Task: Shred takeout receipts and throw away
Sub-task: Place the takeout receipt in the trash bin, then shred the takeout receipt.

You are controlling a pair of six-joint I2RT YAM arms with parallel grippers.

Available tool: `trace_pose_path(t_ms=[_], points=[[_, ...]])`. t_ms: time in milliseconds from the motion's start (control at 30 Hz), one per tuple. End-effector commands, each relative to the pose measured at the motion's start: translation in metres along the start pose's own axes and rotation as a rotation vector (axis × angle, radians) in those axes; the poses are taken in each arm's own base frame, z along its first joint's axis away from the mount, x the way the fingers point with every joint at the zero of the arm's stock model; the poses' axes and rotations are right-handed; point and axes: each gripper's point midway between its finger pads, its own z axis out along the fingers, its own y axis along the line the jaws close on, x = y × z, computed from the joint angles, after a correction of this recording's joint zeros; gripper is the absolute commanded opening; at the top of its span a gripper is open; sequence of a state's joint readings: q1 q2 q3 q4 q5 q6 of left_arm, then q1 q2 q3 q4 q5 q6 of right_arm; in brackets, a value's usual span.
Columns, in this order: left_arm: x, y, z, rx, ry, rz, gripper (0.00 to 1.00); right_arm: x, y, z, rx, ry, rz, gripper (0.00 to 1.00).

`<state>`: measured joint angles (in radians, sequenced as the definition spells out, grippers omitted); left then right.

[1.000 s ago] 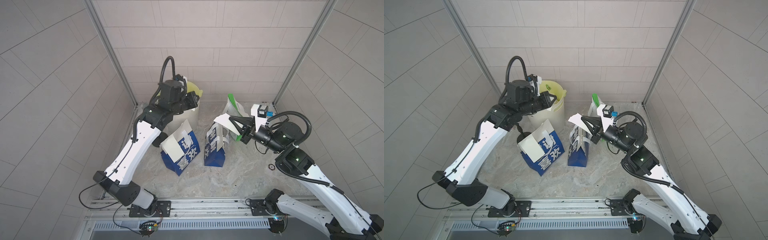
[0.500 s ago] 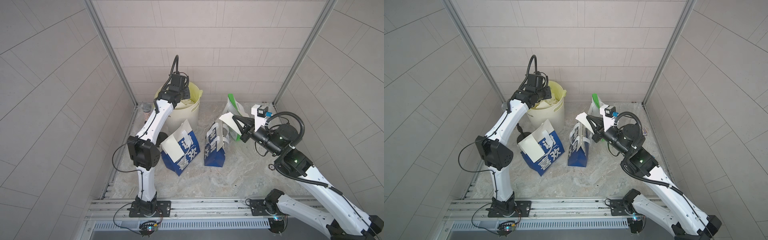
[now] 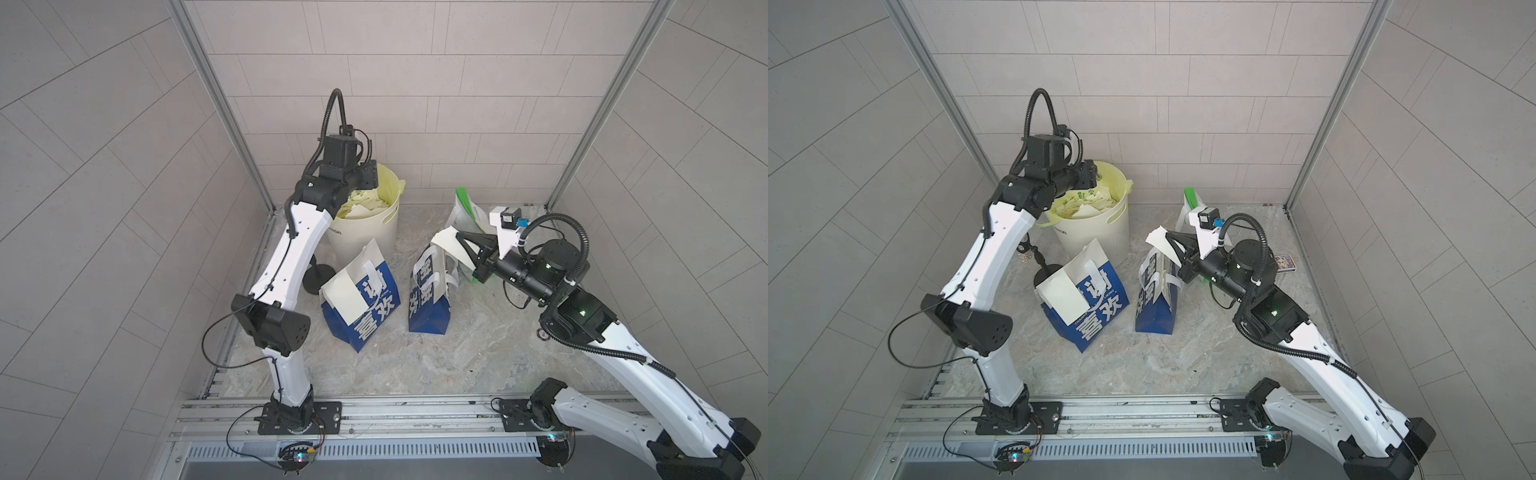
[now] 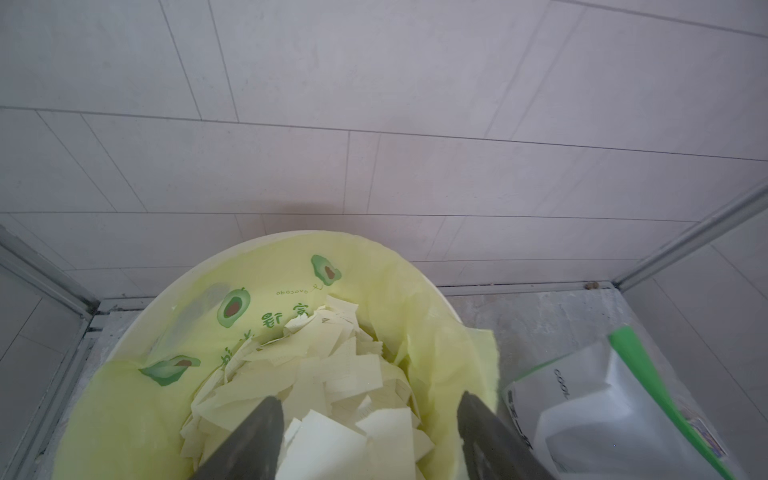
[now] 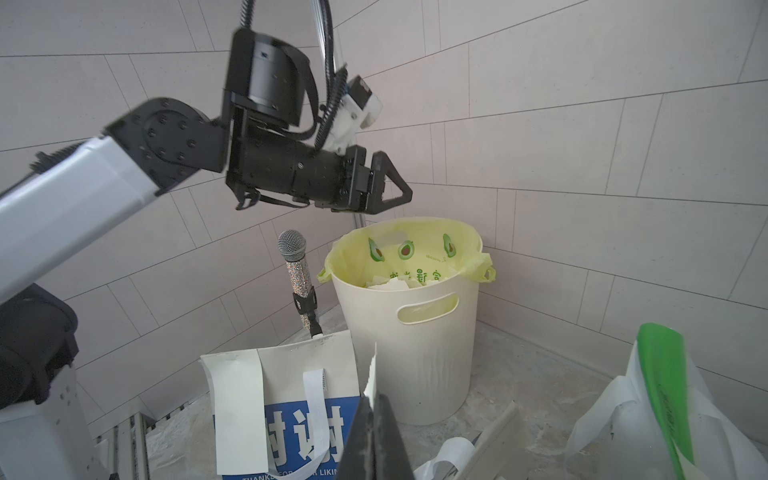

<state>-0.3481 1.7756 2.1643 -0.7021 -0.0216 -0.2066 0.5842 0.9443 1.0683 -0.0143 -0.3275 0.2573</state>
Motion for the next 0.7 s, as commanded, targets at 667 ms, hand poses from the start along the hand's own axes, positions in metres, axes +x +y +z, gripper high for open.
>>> trace_pose_path(t_ms=[667], points=[[0.093, -0.151, -0.205, 1.077, -0.005, -0.005, 0.8, -0.056, 0.075, 0.01, -0.471, -0.074, 0.286, 0.0]])
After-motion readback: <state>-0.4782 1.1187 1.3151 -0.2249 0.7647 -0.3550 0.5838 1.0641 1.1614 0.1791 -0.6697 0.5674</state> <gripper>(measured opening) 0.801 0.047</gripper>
